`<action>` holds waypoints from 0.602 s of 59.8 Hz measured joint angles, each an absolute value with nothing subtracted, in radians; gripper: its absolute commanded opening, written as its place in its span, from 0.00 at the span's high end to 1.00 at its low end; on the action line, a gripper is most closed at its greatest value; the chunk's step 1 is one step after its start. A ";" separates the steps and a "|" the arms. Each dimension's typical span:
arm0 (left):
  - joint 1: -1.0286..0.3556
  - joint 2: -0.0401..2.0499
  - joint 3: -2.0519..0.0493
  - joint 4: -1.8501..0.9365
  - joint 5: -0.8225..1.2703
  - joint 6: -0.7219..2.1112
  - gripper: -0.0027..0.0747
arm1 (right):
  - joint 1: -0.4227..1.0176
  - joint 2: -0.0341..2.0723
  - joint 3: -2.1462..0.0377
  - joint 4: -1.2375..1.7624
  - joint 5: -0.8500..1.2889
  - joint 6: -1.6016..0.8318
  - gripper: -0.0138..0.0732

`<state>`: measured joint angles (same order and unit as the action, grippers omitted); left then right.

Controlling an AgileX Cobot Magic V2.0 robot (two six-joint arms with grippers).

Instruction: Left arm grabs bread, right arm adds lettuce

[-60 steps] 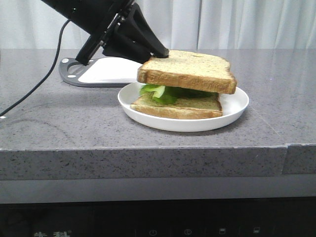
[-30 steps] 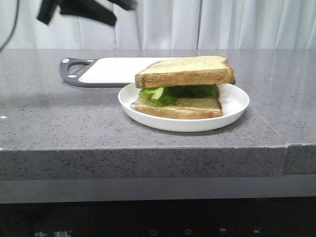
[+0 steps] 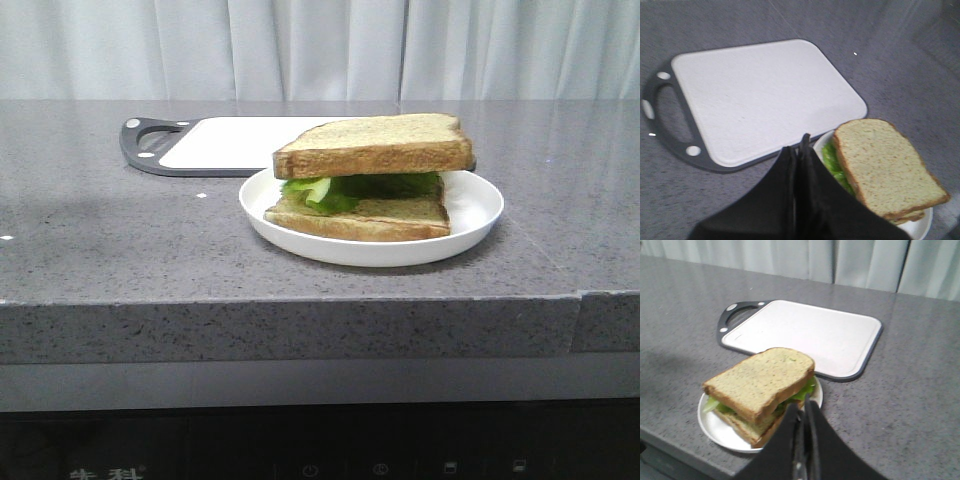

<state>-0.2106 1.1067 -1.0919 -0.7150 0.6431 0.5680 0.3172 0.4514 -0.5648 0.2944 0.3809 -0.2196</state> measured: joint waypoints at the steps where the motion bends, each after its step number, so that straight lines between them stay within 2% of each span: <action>1: -0.211 1.072 -1.063 -0.702 0.620 0.568 0.99 | 0.306 0.442 -0.557 0.294 0.372 -0.220 0.91; 24: -0.208 0.450 -0.513 -0.627 0.382 0.568 0.99 | 0.266 0.168 -0.367 0.290 0.318 -0.220 0.91; 36: -0.208 0.271 -0.368 -0.627 0.378 0.568 0.99 | 0.266 0.123 -0.343 0.290 0.326 -0.220 0.91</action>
